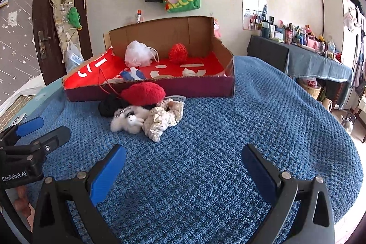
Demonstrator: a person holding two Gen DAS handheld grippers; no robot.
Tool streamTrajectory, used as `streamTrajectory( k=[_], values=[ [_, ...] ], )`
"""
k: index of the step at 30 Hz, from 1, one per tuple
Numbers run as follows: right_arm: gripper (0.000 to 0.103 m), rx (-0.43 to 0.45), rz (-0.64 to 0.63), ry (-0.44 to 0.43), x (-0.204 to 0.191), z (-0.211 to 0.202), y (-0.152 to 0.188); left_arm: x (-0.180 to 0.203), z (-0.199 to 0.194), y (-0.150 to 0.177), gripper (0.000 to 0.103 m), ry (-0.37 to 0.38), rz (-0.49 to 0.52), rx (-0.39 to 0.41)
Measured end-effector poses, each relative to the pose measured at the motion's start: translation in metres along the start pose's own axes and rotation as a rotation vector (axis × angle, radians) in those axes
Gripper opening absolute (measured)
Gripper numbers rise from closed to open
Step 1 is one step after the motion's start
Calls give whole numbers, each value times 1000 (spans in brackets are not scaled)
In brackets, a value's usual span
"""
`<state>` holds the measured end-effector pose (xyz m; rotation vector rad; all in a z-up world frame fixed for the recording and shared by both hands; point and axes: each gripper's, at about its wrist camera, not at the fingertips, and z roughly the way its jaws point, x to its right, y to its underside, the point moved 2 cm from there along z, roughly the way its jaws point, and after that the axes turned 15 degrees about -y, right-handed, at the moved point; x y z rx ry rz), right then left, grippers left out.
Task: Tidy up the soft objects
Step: 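Move the right tool to the beige crochet loop while the left approaches the black pompom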
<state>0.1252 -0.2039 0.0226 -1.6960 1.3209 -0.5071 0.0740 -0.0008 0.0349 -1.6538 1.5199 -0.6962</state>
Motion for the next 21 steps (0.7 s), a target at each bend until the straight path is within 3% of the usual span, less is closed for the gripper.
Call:
streamTrajectory(
  k=[12, 21],
  values=[
    [103, -18, 14, 4, 5, 6, -4, 0, 11, 1, 103, -2, 12, -47],
    [103, -64, 19, -17, 11, 20, -27, 4, 26, -20, 103, 34, 67, -84]
  ],
)
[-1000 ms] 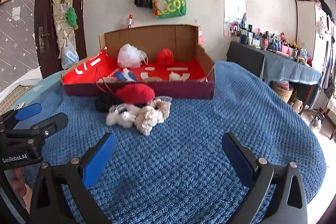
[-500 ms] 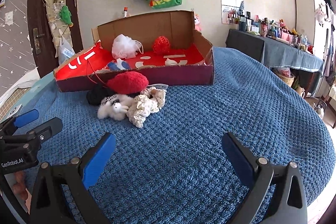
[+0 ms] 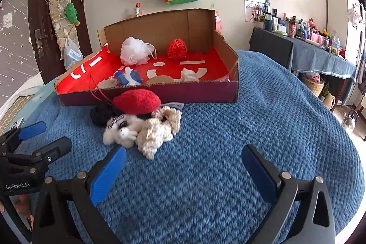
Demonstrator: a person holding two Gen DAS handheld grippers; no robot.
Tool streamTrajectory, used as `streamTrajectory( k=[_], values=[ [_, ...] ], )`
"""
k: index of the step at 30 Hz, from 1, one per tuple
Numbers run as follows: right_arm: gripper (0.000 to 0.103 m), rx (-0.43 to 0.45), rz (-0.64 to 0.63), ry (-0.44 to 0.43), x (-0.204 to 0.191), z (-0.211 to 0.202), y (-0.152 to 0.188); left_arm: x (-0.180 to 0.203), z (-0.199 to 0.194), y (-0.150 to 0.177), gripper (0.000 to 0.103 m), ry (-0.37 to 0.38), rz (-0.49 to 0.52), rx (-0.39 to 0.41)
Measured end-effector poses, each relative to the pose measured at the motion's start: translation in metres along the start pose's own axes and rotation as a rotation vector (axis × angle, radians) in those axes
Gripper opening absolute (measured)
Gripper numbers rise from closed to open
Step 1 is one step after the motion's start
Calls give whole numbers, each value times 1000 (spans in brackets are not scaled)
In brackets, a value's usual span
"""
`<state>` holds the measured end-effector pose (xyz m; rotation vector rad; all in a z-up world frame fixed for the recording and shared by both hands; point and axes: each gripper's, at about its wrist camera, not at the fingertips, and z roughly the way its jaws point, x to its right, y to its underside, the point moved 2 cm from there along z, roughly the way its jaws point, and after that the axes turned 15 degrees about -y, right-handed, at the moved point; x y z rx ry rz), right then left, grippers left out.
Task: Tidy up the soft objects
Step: 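Move the right tool to the beige crochet loop while the left approaches the black pompom, then close the right tool on the crochet loop while the left grasps the black pompom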
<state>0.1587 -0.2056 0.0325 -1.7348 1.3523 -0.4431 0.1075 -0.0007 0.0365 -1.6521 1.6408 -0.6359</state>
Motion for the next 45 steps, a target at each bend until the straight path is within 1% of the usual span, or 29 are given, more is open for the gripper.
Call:
streamTrajectory(
  k=[5, 7, 8, 9, 10, 12, 14, 16, 17, 19, 20, 21, 22, 23, 24, 25, 27, 32, 36, 45],
  values=[
    [103, -53, 2, -15, 4, 14, -17, 5, 13, -18, 103, 35, 34, -17],
    [103, -84, 16, -34, 7, 21, -22, 9, 19, -24, 100, 48, 57, -26],
    [102, -97, 25, -46, 8, 24, -24, 10, 23, -26, 95, 54, 67, -30],
    [98, -108, 28, -48, 9, 27, -25, 11, 27, -28, 89, 62, 74, -38],
    [95, -123, 28, -47, 10, 31, -26, 12, 31, -30, 86, 74, 83, -55],
    [86, -152, 35, -51, 12, 38, -27, 14, 42, -32, 72, 103, 89, -94],
    [81, -182, 55, -84, 14, 46, -26, 16, 51, -34, 65, 136, 83, -131],
    [80, -194, 60, -102, 15, 49, -26, 20, 59, -36, 64, 170, 78, -161],
    [78, -195, 60, -115, 15, 50, -26, 22, 61, -37, 63, 181, 78, -167],
    [68, -207, 55, -147, 13, 54, -27, 26, 64, -40, 55, 205, 81, -166],
    [59, -214, 50, -169, 12, 56, -26, 29, 66, -42, 43, 222, 86, -167],
    [44, -219, 40, -188, 10, 57, -26, 31, 66, -43, 31, 242, 85, -171],
    [36, -219, 25, -216, 6, 57, -26, 33, 68, -44, 31, 272, 84, -180],
    [33, -213, 17, -225, 5, 56, -26, 34, 68, -44, 31, 283, 82, -186],
    [28, -210, 10, -227, 3, 55, -26, 34, 67, -44, 30, 282, 84, -181],
    [26, -200, 9, -238, 3, 51, -26, 33, 65, -44, 30, 285, 84, -177],
    [19, -188, 12, -239, 4, 45, -27, 29, 59, -44, 30, 295, 77, -172],
    [18, -132, 30, -230, 11, 23, -35, 18, 38, -47, 30, 271, 86, -113],
    [17, -119, 22, -227, 11, 18, -40, 14, 31, -49, 30, 246, 96, -83],
    [17, -97, 16, -226, 10, 8, -42, 5, 29, -48, 30, 233, 88, -78]
  ],
)
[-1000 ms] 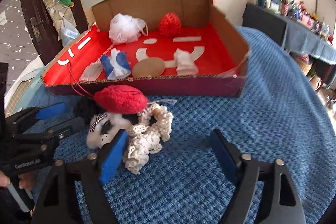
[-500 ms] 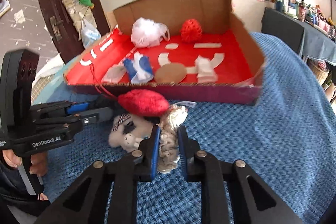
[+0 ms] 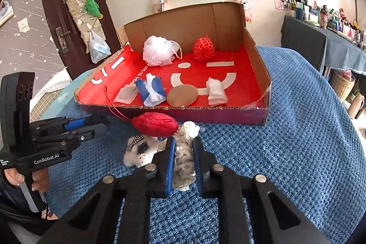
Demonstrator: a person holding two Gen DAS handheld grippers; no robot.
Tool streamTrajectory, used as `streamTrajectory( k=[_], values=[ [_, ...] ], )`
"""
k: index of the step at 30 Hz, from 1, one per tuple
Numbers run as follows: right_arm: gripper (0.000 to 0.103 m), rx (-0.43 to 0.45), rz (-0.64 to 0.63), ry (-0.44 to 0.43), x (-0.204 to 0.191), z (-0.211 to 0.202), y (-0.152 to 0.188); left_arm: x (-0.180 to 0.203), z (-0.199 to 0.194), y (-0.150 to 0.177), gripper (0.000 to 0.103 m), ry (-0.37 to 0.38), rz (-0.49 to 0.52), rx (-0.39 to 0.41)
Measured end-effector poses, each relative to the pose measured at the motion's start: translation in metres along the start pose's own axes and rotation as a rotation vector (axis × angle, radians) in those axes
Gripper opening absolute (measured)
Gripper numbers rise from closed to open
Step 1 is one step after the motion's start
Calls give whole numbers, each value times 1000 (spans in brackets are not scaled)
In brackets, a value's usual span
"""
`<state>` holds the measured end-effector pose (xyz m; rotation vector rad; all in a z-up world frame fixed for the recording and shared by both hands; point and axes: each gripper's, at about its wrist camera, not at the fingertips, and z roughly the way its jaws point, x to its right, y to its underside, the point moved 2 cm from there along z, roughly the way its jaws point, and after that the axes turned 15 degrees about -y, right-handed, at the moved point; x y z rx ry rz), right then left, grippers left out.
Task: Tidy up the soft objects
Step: 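Close the right tool on the crochet loop while the left grasps the black pompom, then carry the crochet loop into the box with the right tool while the left carries the pompom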
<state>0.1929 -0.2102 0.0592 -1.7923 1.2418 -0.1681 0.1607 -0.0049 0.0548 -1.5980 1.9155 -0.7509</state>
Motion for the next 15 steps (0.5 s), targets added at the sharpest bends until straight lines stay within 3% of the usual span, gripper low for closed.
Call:
streamTrajectory(
  k=[9, 15],
  values=[
    [16, 64, -94, 8, -14, -11, -40, -22, -18, -34, 30, -17, -14, 84],
    [16, 49, -170, 70, -1, 19, -95, -41, 13, -86, 30, -50, 12, 63]
  ],
)
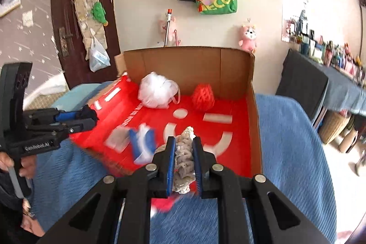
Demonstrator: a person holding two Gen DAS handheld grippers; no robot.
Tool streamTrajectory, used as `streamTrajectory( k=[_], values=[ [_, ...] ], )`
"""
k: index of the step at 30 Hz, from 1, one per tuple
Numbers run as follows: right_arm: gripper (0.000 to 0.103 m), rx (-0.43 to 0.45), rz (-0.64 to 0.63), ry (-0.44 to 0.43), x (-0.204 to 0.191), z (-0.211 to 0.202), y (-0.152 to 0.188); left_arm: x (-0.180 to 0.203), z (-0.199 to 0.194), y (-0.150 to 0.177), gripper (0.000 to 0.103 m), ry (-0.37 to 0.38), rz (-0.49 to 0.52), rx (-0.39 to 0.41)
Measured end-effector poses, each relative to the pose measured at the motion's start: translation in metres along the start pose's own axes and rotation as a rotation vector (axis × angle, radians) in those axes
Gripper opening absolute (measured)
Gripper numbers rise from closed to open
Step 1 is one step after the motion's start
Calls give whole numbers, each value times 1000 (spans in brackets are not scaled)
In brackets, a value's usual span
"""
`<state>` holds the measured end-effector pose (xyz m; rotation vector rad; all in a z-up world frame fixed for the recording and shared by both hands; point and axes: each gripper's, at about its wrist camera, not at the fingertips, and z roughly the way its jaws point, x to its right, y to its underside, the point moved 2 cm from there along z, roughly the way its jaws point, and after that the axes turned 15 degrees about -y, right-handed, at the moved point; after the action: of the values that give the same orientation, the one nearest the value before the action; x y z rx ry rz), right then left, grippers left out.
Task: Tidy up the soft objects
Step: 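Carry the crochet loop into the box with the right tool while the left carries the pompom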
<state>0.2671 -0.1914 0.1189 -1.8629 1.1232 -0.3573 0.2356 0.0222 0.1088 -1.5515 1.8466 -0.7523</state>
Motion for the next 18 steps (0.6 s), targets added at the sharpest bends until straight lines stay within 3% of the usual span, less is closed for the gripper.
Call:
streamTrajectory(
  k=[7, 18],
  values=[
    [16, -121, 21, 80, 46, 67, -38, -13, 65, -38, 30, -40, 19, -119],
    [16, -282, 50, 158, 75, 122, -36, -19, 128, -35, 30, -86, 23, -263]
  ],
)
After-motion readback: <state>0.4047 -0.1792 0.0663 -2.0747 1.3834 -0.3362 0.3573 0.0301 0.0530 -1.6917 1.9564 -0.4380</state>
